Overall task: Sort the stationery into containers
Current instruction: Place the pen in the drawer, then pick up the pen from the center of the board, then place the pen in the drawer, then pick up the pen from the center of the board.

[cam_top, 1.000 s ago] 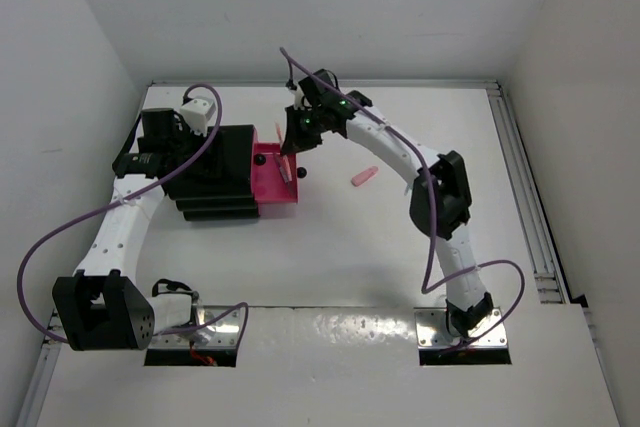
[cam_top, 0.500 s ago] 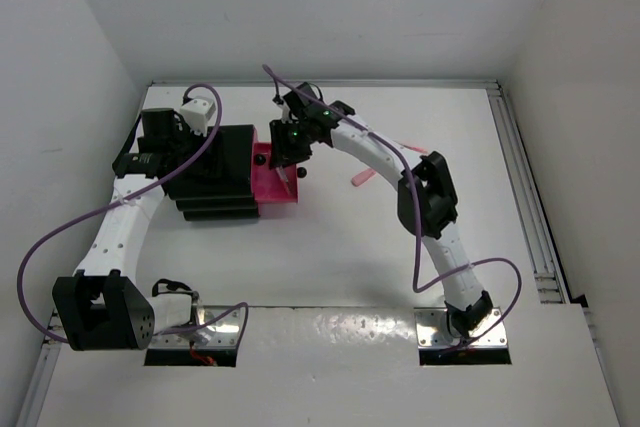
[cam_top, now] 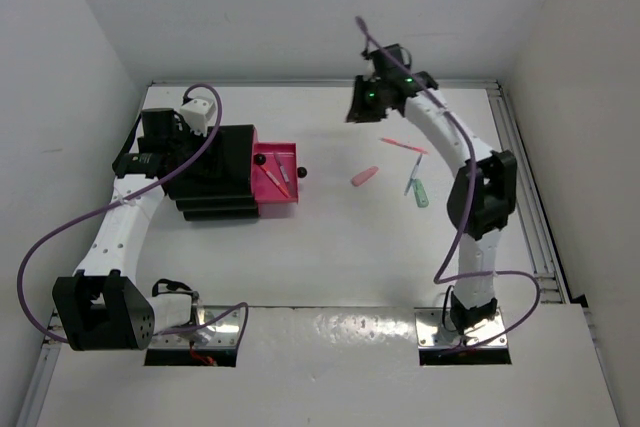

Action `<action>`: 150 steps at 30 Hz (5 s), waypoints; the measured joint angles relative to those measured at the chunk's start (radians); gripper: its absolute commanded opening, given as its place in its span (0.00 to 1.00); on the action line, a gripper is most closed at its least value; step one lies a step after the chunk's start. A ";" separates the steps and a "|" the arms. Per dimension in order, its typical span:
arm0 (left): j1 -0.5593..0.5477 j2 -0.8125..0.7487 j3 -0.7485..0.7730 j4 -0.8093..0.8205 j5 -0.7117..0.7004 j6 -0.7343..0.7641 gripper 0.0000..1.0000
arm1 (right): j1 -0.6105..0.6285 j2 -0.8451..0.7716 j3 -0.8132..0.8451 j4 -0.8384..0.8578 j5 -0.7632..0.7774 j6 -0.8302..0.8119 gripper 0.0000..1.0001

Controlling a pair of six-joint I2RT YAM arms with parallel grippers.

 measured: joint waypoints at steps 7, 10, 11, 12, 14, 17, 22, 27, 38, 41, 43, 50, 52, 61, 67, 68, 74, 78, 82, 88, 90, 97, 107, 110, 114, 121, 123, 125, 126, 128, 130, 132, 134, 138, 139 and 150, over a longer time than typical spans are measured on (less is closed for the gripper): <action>0.000 0.000 0.000 0.000 0.000 0.001 0.81 | -0.254 -0.018 -0.195 -0.009 0.175 -0.101 0.29; 0.000 0.000 0.000 0.001 0.001 0.004 0.81 | -0.281 0.009 -0.224 -0.008 0.183 -0.175 0.34; 0.000 0.001 0.000 0.001 0.002 0.004 0.81 | -0.284 0.022 -0.224 0.002 0.182 -0.198 0.36; 0.000 0.001 0.000 0.001 0.002 0.004 0.81 | -0.286 0.037 -0.223 0.016 0.174 -0.234 0.43; 0.000 0.003 0.000 0.002 0.003 0.005 0.81 | -0.291 0.065 -0.221 0.043 0.154 -0.307 0.49; 0.000 0.003 0.000 0.003 0.005 0.005 0.81 | -0.291 0.103 -0.219 0.083 0.127 -0.423 0.50; 0.000 0.008 0.000 0.010 0.005 0.005 0.81 | -0.294 0.146 -0.216 0.137 0.095 -0.602 0.47; 0.000 0.016 0.003 0.018 0.005 0.005 0.81 | -0.309 0.181 -0.195 0.174 0.071 -0.719 0.45; 0.000 0.041 0.023 0.021 0.004 0.004 0.81 | -0.384 0.255 -0.165 0.166 0.027 -0.877 0.23; 0.000 0.050 0.031 0.020 0.003 0.004 0.81 | -0.406 0.269 -0.148 0.162 0.016 -0.910 0.14; 0.000 0.056 0.036 0.020 0.002 0.004 0.81 | -0.418 0.278 -0.132 0.155 0.013 -0.922 0.09; 0.000 0.062 0.040 0.021 0.001 0.004 0.81 | -0.507 0.276 -0.145 0.179 0.015 -0.938 0.00; 0.000 0.062 0.040 0.022 0.001 0.004 0.81 | -0.544 0.264 -0.164 0.187 0.028 -0.922 0.00; 0.000 0.062 0.040 0.023 0.005 0.003 0.81 | -0.590 0.106 -0.279 0.103 -0.002 -0.631 0.00; 0.000 0.063 0.040 0.025 0.006 -0.003 0.81 | -0.264 -0.183 -0.468 0.171 -0.094 -0.306 0.00; 0.000 0.063 0.040 0.026 0.006 -0.004 0.81 | -0.177 -0.205 -0.469 0.187 -0.115 -0.256 0.00; 0.000 0.063 0.040 0.026 0.007 -0.005 0.81 | 0.119 -0.137 -0.333 0.203 -0.170 -0.108 0.00; 0.000 0.062 0.040 0.026 0.008 -0.011 0.81 | 0.189 -0.019 -0.208 0.203 -0.163 -0.050 0.00; -0.001 0.061 0.040 0.026 0.008 -0.012 0.81 | 0.224 0.061 -0.144 0.202 -0.154 -0.010 0.00; -0.001 0.057 0.040 0.020 0.008 -0.015 0.81 | 0.255 0.150 -0.066 0.196 -0.139 0.027 0.00; -0.001 0.055 0.040 0.016 0.008 -0.016 0.81 | 0.259 0.164 -0.054 0.194 -0.135 0.034 0.00; -0.001 0.052 0.039 0.010 0.008 -0.015 0.81 | 0.261 0.174 -0.045 0.170 -0.129 0.052 0.44; -0.001 0.042 0.034 0.002 0.007 -0.014 0.81 | 0.178 0.029 -0.074 0.135 -0.132 0.049 0.38; -0.001 0.039 0.034 -0.003 0.006 -0.011 0.81 | 0.063 -0.124 -0.190 0.137 -0.094 0.031 0.35; -0.001 0.037 0.033 -0.006 0.006 -0.010 0.81 | -0.148 -0.257 -0.362 0.124 0.018 -0.013 0.34; -0.001 0.037 0.033 -0.006 0.008 -0.002 0.81 | -0.322 -0.170 -0.549 0.069 0.132 -0.080 0.32; -0.001 0.037 0.033 -0.006 0.008 0.001 0.81 | -0.332 -0.140 -0.563 0.060 0.145 -0.100 0.33; -0.001 0.037 0.033 -0.007 0.008 0.004 0.81 | -0.333 -0.120 -0.565 0.060 0.154 -0.116 0.34; -0.001 0.037 0.033 -0.007 0.008 0.005 0.81 | -0.336 -0.114 -0.565 0.064 0.156 -0.124 0.34; -0.001 0.037 0.033 -0.008 0.008 0.007 0.81 | -0.338 -0.102 -0.564 0.067 0.157 -0.139 0.35; -0.001 0.037 0.033 -0.008 0.008 0.008 0.81 | -0.339 -0.083 -0.558 0.072 0.163 -0.153 0.35; -0.001 0.037 0.033 -0.008 0.008 0.008 0.81 | -0.343 -0.053 -0.547 0.076 0.170 -0.166 0.35; -0.001 0.037 0.033 -0.008 0.007 0.008 0.81 | -0.350 -0.018 -0.537 0.085 0.177 -0.176 0.35; -0.001 0.037 0.032 -0.008 0.005 0.007 0.81 | -0.364 0.031 -0.504 0.097 0.183 -0.195 0.34; -0.001 0.037 0.032 -0.008 0.005 0.007 0.81 | -0.366 0.040 -0.491 0.102 0.183 -0.199 0.32; -0.001 0.044 0.033 0.003 0.005 0.007 0.81 | -0.361 0.080 -0.438 0.124 0.165 -0.226 0.00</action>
